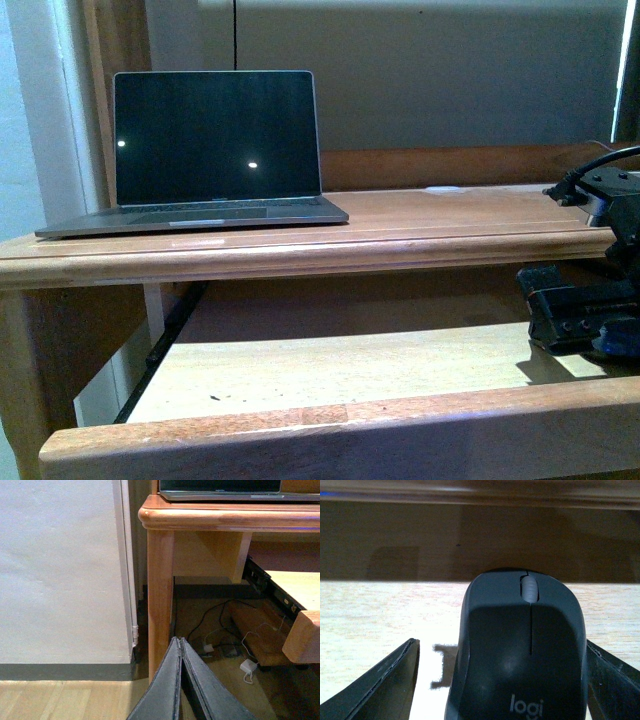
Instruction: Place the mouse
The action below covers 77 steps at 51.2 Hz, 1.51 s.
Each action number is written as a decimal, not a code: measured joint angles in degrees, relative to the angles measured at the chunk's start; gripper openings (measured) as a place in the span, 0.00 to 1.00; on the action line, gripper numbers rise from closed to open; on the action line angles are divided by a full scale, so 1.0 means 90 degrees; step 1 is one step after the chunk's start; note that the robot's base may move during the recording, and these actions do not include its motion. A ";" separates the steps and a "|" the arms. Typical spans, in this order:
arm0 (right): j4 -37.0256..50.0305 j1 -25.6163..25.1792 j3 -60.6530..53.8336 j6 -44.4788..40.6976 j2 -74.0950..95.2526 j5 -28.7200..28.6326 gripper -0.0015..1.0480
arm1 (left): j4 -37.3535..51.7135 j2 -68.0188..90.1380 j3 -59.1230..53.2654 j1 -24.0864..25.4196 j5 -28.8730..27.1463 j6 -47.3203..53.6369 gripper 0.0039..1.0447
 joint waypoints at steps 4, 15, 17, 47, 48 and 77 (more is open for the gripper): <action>-0.0036 -0.0032 0.0138 0.0087 0.0131 0.0049 0.93 | -0.0158 -0.0175 0.0000 0.0000 -0.0002 0.0000 0.02; 0.0019 -0.0112 0.0325 0.0328 0.0364 0.0148 0.75 | -0.0539 -0.0559 0.0000 0.0000 0.0000 -0.0002 0.02; 0.0044 -0.0126 0.0328 0.0340 0.0374 0.0158 0.69 | -0.0627 -0.0646 0.0000 0.0000 0.0000 -0.0002 0.02; -0.0578 -0.0423 0.0401 0.0486 -0.0520 -0.0933 0.56 | -0.2368 -0.2273 0.0005 0.0000 0.0000 -0.0010 0.10; -0.0634 -0.0413 0.0515 0.0503 -0.0559 -0.0954 0.56 | -0.2387 -0.2339 0.0005 0.0000 -0.0002 -0.0010 0.13; -0.1899 0.0746 0.5816 0.0685 0.2905 0.0903 0.56 | -0.2426 -0.2409 0.0005 0.0000 0.0000 -0.0007 0.93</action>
